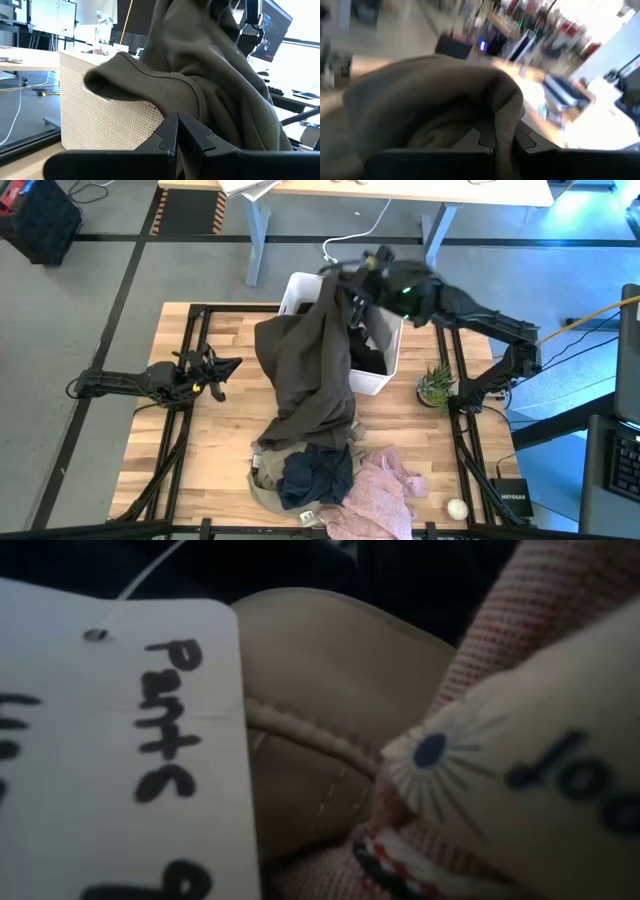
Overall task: Sort clothes
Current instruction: Put the gray hoodie into the white bin
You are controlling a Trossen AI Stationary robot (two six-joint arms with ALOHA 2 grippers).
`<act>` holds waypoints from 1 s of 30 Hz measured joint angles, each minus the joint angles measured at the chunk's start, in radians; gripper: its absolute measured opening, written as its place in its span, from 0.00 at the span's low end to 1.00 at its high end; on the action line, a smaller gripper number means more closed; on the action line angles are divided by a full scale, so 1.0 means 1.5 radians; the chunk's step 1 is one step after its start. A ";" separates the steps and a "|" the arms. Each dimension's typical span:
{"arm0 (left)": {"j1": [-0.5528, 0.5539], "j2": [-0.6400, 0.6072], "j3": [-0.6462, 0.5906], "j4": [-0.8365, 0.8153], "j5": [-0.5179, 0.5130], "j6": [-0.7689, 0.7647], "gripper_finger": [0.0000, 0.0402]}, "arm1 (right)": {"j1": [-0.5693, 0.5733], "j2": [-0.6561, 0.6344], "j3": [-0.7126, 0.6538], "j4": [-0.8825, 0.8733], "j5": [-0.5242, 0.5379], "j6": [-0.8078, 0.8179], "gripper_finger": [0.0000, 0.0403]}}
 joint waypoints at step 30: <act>0.000 0.000 0.000 -0.014 0.000 -0.013 0.01 | 0.041 0.000 0.081 -0.207 0.097 0.110 0.65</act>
